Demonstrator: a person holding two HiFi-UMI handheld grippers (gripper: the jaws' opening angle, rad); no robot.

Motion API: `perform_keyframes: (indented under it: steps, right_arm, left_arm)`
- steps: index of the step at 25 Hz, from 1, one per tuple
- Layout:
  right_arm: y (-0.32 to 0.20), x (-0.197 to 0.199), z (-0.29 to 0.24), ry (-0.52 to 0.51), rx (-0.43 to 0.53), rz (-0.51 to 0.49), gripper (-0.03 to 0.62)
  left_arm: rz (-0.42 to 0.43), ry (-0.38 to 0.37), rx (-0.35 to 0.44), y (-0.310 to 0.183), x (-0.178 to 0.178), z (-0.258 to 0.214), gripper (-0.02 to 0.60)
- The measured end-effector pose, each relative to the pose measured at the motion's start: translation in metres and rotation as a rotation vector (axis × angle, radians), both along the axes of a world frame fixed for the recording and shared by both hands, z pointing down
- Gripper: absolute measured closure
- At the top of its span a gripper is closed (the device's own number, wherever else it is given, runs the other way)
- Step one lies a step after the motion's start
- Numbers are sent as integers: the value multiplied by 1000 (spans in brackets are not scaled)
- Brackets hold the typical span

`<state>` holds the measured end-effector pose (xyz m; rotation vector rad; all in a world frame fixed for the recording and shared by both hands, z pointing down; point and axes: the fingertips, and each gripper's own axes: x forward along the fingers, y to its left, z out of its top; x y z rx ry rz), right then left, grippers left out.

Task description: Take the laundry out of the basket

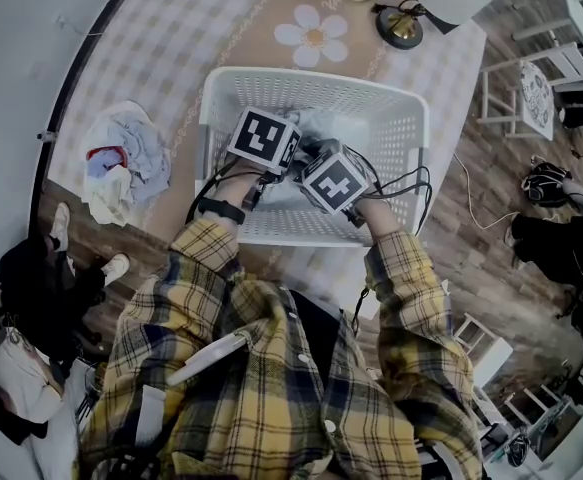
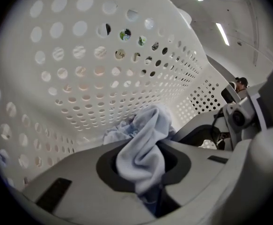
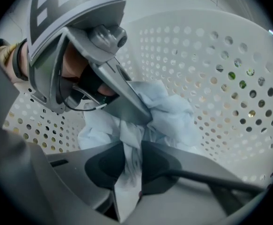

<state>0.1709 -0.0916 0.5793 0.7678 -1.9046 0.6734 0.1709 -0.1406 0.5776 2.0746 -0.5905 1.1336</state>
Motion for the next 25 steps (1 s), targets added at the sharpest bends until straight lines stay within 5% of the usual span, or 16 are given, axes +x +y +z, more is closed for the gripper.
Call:
perform_keyframes:
  steps: [11,25]
  right_arm:
    - [-4,8,-54,35,132,-31,493]
    - [31,29,-193,-11,456,85,497]
  left_arm:
    - [1,101,124,0,9,-62,508]
    - [42,283,409,45,29,-212,511]
